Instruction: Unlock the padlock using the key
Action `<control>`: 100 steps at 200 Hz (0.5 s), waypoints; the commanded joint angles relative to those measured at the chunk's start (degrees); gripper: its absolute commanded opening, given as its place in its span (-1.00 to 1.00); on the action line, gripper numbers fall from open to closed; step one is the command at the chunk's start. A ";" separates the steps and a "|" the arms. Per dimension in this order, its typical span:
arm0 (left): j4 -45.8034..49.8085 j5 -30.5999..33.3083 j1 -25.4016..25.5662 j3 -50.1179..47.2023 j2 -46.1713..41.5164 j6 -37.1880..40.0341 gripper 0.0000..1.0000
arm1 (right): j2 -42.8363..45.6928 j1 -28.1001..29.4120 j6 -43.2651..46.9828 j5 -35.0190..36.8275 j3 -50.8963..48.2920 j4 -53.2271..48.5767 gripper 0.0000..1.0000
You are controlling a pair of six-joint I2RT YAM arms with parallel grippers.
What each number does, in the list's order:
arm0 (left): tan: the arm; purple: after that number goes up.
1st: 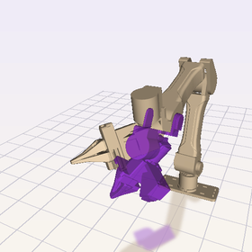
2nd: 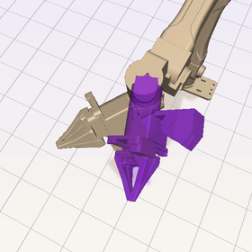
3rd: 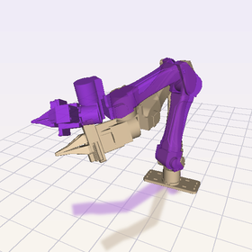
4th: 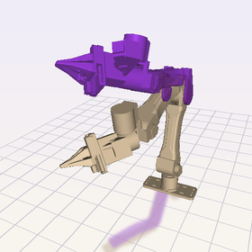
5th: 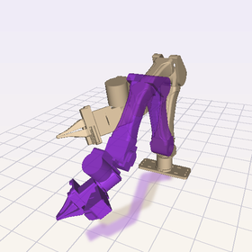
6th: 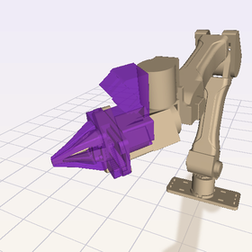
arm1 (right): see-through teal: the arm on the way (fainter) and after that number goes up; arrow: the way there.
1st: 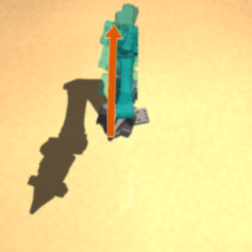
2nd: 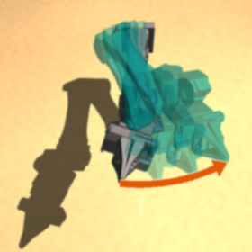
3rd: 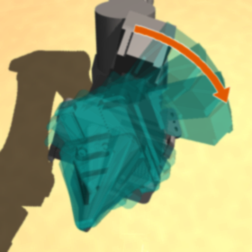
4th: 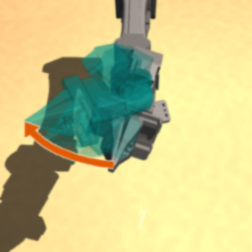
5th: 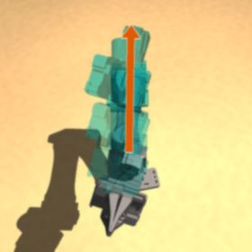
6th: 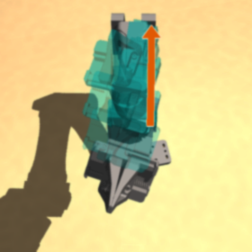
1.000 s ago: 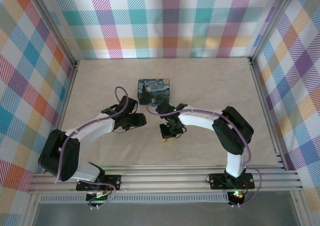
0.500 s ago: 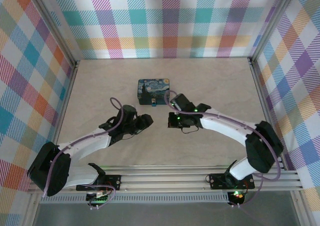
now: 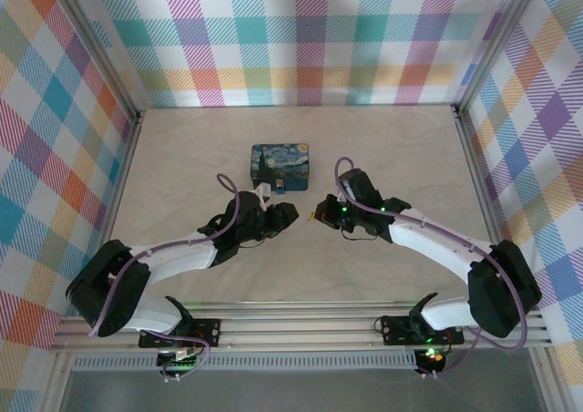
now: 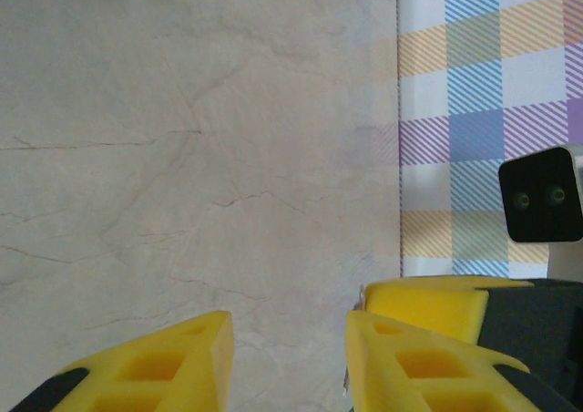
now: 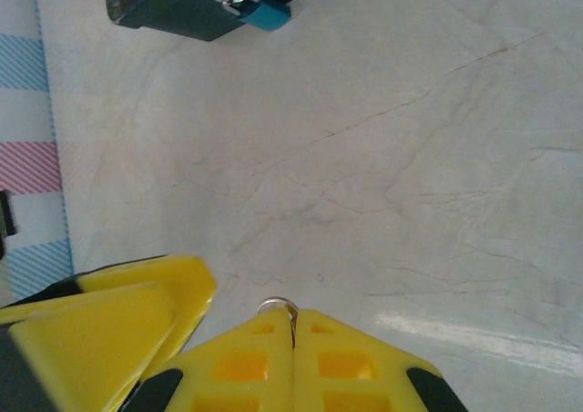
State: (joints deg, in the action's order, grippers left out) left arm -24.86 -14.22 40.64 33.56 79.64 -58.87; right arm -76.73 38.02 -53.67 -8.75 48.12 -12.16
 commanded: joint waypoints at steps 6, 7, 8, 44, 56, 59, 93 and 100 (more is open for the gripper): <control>-6.32 -3.44 0.45 1.24 1.92 -1.33 -0.28 | 1.88 -0.72 -2.62 -2.53 -2.05 3.52 -1.00; -6.37 -3.53 0.43 1.24 1.97 -1.42 -0.28 | 1.95 -0.69 -2.64 -2.52 -2.10 3.49 -1.00; -6.44 -3.62 0.46 1.24 2.03 -1.46 -0.28 | 1.99 -0.68 -2.66 -2.46 -2.13 3.52 -1.00; -6.77 -5.33 0.49 1.58 3.10 -2.30 -0.27 | 2.75 -1.19 -2.92 -2.67 -2.79 3.77 -1.00; -7.49 -5.86 0.59 1.59 3.71 -2.76 -0.27 | 2.81 -1.24 -3.26 -2.91 -3.18 4.36 -1.00; -7.80 -5.97 0.61 1.62 3.85 -2.93 -0.28 | 2.75 -1.31 -3.39 -2.98 -3.32 4.49 -1.00; -11.39 -6.88 0.80 0.94 5.36 -5.05 -0.27 | 2.81 -1.54 -4.09 -3.13 -4.08 5.25 -1.00; -11.74 -6.80 0.82 0.81 5.44 -5.43 -0.27 | 2.77 -1.54 -4.07 -2.78 -4.07 4.70 -1.00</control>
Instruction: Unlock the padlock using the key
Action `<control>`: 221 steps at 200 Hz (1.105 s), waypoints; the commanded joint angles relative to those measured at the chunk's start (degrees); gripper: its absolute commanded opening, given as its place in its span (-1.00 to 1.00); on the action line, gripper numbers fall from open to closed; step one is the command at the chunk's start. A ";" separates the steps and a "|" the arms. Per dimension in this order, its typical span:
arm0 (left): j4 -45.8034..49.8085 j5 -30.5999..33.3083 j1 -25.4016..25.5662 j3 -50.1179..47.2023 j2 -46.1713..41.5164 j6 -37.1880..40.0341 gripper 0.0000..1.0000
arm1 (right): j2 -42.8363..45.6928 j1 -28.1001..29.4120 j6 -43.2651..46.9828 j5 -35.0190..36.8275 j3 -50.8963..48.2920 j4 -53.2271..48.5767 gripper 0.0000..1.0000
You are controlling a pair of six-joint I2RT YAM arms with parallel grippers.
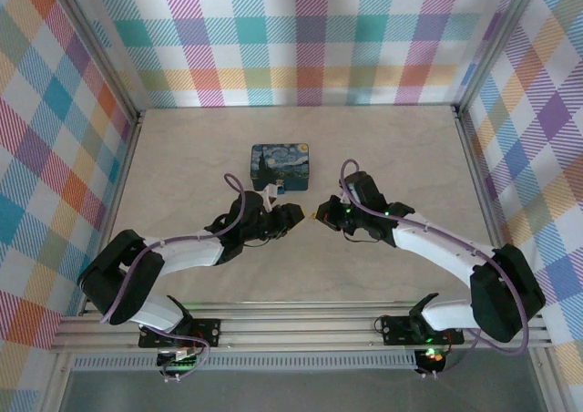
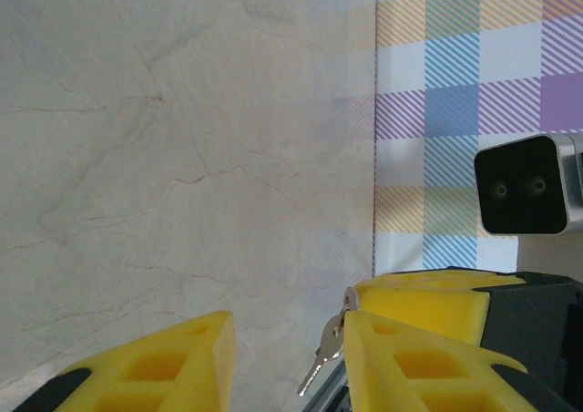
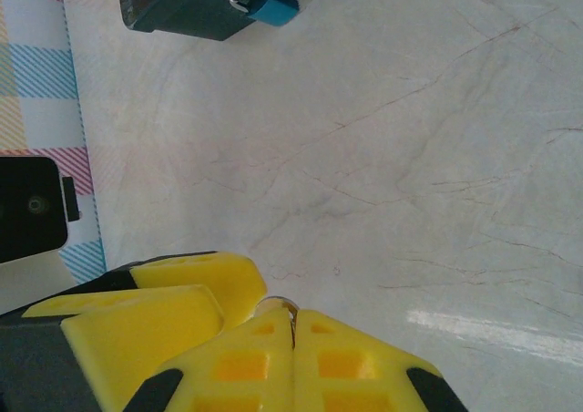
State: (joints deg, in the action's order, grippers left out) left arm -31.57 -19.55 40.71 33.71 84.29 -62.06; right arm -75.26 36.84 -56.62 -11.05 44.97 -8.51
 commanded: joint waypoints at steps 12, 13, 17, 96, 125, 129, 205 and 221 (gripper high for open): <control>-5.40 -1.07 0.99 0.48 0.75 -2.69 -0.28 | 1.35 -0.50 -1.19 -0.03 -1.08 0.33 -1.00; -5.42 -1.04 1.06 0.48 0.72 -2.65 -0.28 | 1.35 -0.48 -1.16 -0.03 -1.10 0.29 -1.00; -5.47 -0.87 1.16 0.41 0.68 -2.75 -0.28 | 1.35 -0.54 -1.29 0.05 -1.23 0.28 -1.00; -4.66 0.10 4.47 2.85 3.70 -2.75 -0.37 | 1.07 -0.89 -2.80 0.25 -2.23 1.16 -1.00; -3.20 0.48 4.49 3.43 4.04 -1.88 -0.55 | 1.52 -0.89 -2.57 0.17 -2.42 0.53 -1.00; -3.02 0.49 4.50 3.54 4.05 -1.69 -0.59 | 1.60 -0.89 -2.53 0.15 -2.43 0.54 -1.00; 10.28 2.51 4.38 8.00 0.48 8.71 -1.00 | 2.87 -0.90 -0.85 0.36 -3.00 0.03 -1.00; 17.18 3.71 4.38 10.46 -1.53 13.88 -1.00 | 3.78 -0.89 0.28 0.87 -3.22 -0.16 -0.84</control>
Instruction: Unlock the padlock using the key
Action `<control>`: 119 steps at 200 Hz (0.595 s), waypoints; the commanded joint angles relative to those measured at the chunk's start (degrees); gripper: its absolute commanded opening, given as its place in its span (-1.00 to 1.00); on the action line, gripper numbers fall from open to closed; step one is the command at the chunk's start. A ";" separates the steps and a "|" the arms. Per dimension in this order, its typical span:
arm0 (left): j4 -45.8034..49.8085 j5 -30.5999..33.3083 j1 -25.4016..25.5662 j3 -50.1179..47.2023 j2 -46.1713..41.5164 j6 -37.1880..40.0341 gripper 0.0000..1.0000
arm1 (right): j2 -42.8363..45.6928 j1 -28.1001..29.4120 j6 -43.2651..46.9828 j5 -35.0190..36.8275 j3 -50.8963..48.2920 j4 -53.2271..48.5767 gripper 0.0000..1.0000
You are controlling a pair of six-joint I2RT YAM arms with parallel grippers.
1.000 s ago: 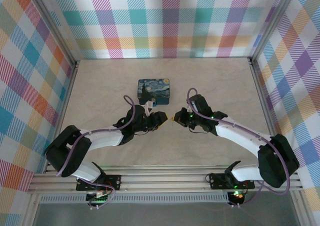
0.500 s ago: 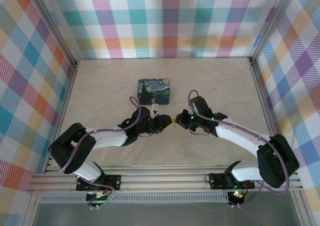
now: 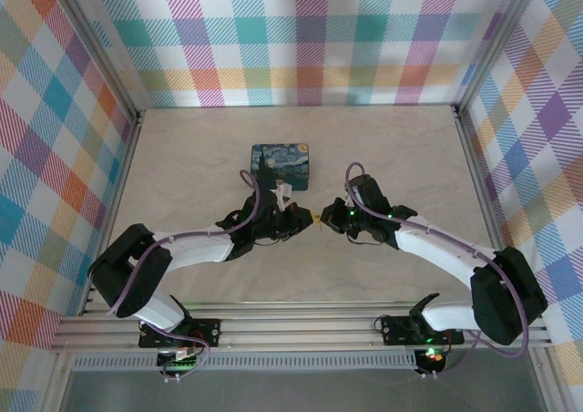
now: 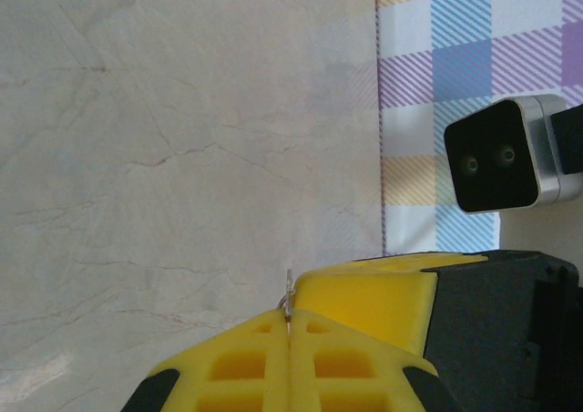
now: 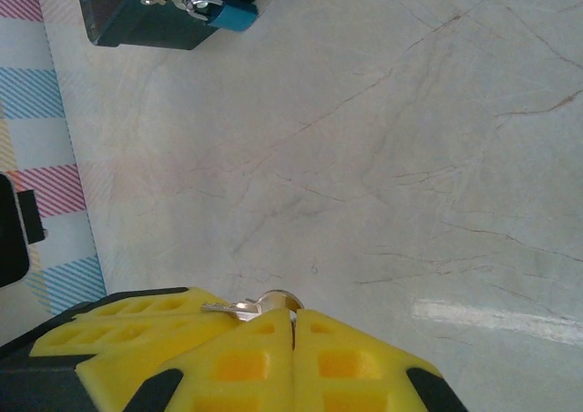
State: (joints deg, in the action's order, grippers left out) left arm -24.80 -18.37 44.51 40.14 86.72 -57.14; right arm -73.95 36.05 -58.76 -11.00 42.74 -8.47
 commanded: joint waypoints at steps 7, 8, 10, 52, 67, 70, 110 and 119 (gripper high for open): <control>13.82 3.12 0.54 5.31 -4.92 11.30 -1.00 | 3.02 -0.10 2.95 1.12 -0.98 -0.60 -0.70; 14.47 3.19 0.56 5.48 -5.00 11.46 -1.00 | 3.06 -0.10 3.08 1.18 -0.99 -0.59 -0.68; 15.62 3.30 0.57 5.83 -5.22 12.28 -1.00 | 3.32 -0.11 3.34 1.28 -0.97 -0.72 -0.64; 37.63 4.27 -1.41 15.75 -7.21 24.66 -1.00 | 9.54 -0.11 11.78 3.79 -5.00 -0.76 -0.05; 48.02 4.66 -2.35 20.54 -6.32 28.24 -1.00 | 13.00 -0.03 15.62 6.51 -7.60 -1.02 0.01; 49.70 4.62 -2.58 21.52 -6.15 28.75 -1.00 | 13.76 -0.04 16.63 7.04 -8.06 -0.91 0.01; 66.06 1.52 -4.08 32.13 -2.86 33.56 -1.00 | 21.74 3.03 34.94 14.42 -14.68 5.25 0.03; 68.73 1.54 -4.17 33.96 -2.30 33.84 -1.00 | 22.92 4.30 39.75 15.79 -15.48 7.52 0.02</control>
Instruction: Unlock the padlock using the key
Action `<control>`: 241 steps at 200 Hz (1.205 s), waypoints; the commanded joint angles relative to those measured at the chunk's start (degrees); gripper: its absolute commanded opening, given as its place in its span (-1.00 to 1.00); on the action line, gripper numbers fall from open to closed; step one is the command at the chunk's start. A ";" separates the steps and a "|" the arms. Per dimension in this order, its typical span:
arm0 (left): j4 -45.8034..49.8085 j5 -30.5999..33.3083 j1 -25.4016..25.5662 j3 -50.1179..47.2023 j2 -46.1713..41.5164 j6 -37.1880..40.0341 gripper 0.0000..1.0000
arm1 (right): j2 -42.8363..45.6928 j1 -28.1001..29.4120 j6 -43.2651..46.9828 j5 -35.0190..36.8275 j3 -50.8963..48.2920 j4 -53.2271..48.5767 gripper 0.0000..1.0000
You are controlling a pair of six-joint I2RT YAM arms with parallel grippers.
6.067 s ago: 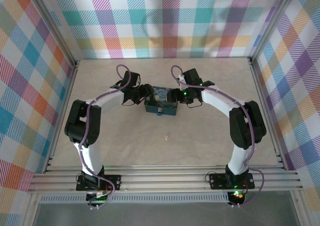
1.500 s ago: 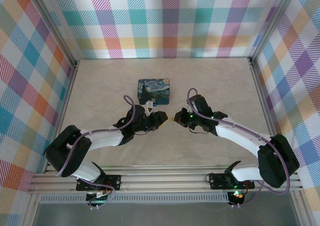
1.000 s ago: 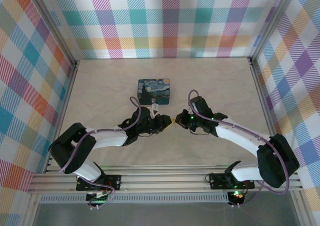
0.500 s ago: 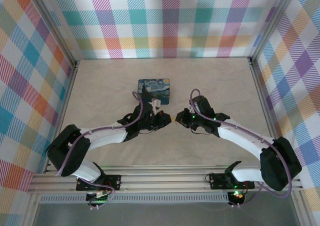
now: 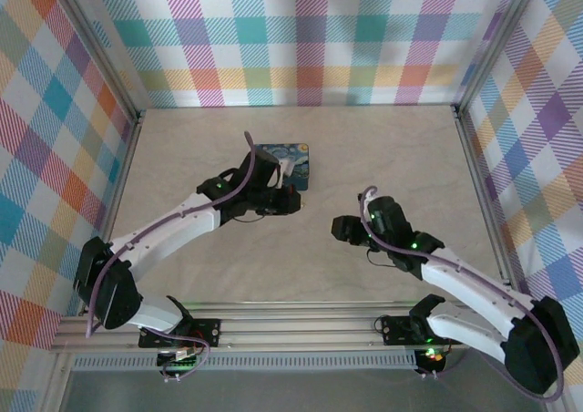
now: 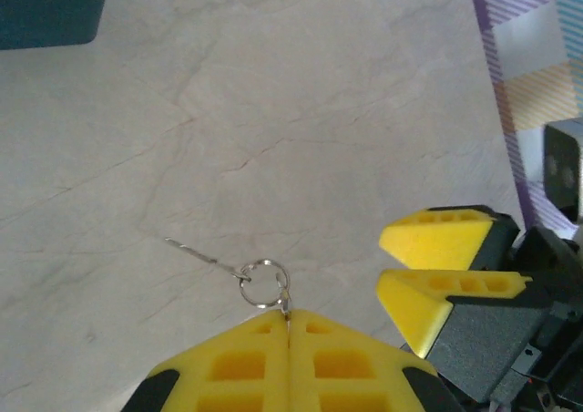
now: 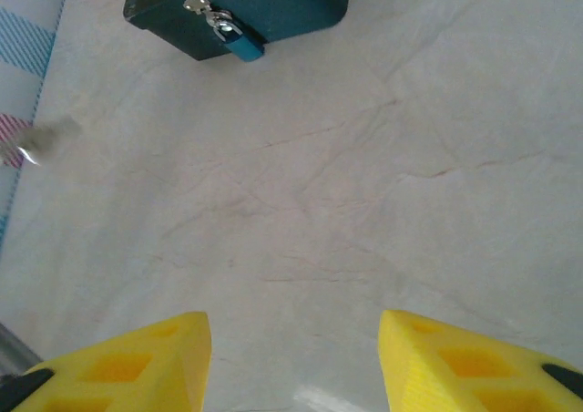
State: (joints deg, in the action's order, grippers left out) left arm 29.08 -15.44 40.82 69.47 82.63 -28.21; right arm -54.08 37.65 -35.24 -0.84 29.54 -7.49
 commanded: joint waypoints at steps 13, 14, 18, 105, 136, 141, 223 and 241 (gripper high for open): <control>18.11 -1.35 -0.48 6.77 2.48 4.97 -1.00 | 3.30 4.27 22.91 6.80 -2.39 8.55 0.03; 18.34 -1.35 -0.48 6.88 2.51 4.94 -1.00 | 3.29 4.40 23.32 6.85 -2.39 8.68 0.03; 19.16 -1.28 -0.54 7.38 2.76 4.77 -1.00 | 2.93 4.81 25.22 6.99 -2.21 9.24 0.02; 27.54 1.59 -0.60 12.07 5.59 -7.76 -1.00 | -14.24 13.65 51.05 2.11 -0.20 35.16 0.18; 29.03 2.26 -0.50 12.29 5.19 -10.97 -1.00 | -19.73 15.03 54.29 0.35 2.28 39.52 0.18; 29.25 2.40 -0.48 12.41 5.10 -11.29 -1.00 | -20.48 15.21 54.65 0.01 2.64 39.97 0.18; 29.99 3.23 -0.18 12.11 3.90 -13.08 -1.00 | -25.69 17.18 55.77 -2.32 5.70 43.17 -0.09; 30.06 3.48 -0.15 12.05 3.56 -13.14 -1.00 | -26.46 17.37 56.12 -2.32 6.14 42.85 -0.29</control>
State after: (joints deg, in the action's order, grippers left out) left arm 57.10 -12.60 40.62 80.53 87.79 -40.36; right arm -79.40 54.41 19.64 -1.61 33.43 33.39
